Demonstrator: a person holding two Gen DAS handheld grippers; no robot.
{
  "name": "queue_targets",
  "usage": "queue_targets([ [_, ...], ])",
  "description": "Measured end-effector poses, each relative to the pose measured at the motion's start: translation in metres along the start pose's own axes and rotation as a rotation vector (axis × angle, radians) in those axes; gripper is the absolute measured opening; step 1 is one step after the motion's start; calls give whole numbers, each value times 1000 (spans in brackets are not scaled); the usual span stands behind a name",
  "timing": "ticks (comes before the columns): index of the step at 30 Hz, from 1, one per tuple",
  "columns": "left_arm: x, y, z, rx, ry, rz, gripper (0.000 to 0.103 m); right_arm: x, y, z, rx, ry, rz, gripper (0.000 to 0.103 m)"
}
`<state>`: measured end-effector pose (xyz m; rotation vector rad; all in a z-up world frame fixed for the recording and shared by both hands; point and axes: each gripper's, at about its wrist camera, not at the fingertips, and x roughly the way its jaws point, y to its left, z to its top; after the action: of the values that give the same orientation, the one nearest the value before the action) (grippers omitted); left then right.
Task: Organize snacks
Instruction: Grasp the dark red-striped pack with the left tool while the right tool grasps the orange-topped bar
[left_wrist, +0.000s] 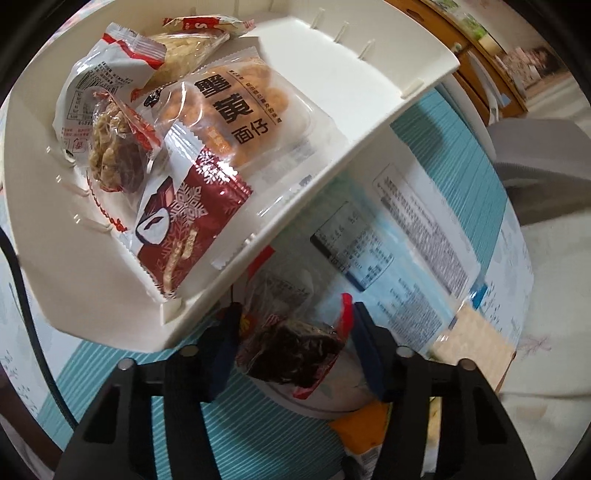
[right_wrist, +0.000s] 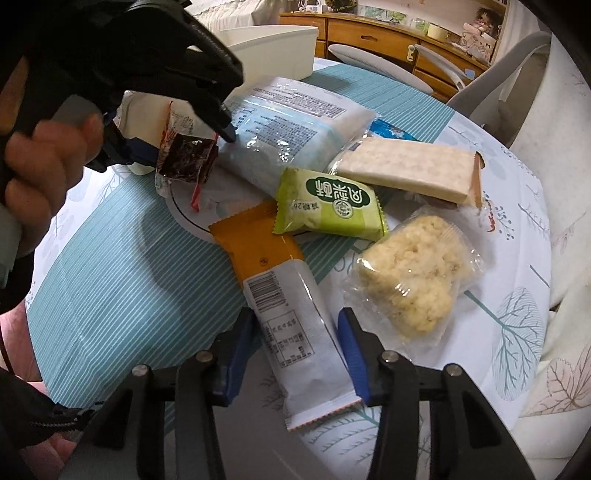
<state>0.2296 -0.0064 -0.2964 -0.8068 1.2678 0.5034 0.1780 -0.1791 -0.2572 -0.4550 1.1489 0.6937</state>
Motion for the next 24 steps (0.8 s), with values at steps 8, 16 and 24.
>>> queue_targets([
  [8,-5,21,-16,73,93,46,41,0,0,3,68,50,54,42],
  [16,-23,57,-35,83,197,49,40,-6,3,-2,190,80,116,40],
  [24,-74,84,-41,121,188,48,40,-27,12,-1,328,47,243,35],
])
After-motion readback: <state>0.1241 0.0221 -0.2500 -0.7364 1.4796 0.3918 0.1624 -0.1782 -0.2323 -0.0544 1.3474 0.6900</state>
